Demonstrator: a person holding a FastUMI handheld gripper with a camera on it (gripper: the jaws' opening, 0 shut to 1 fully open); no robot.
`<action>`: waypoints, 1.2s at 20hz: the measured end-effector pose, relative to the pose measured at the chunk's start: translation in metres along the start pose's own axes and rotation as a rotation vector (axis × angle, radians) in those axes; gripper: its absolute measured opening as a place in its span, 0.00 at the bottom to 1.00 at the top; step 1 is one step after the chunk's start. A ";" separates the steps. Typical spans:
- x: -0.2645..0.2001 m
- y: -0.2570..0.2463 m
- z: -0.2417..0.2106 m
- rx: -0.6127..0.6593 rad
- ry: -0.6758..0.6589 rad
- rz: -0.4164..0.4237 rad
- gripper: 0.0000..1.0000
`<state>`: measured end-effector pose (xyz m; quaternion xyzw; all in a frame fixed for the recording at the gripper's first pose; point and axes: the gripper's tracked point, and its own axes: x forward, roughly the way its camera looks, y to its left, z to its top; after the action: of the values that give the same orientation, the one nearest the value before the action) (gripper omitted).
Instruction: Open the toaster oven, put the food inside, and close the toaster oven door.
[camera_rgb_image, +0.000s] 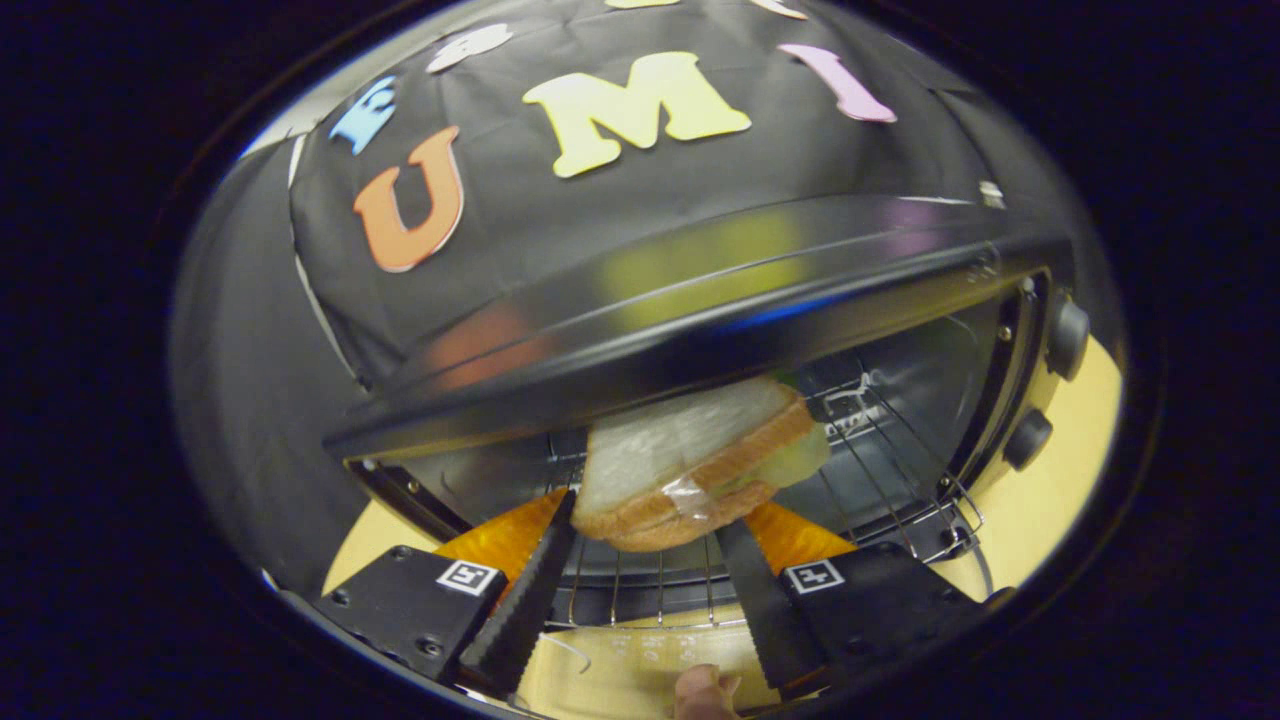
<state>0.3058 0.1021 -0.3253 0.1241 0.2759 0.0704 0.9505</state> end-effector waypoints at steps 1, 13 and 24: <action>-0.001 0.000 -0.004 -0.028 0.020 -0.018 0.88; -0.103 0.010 -0.044 -0.116 0.072 -0.111 0.91; -0.179 -0.014 -0.072 -0.177 0.106 -0.197 0.91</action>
<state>0.1180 0.0665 -0.2973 0.0080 0.3294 0.0072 0.9441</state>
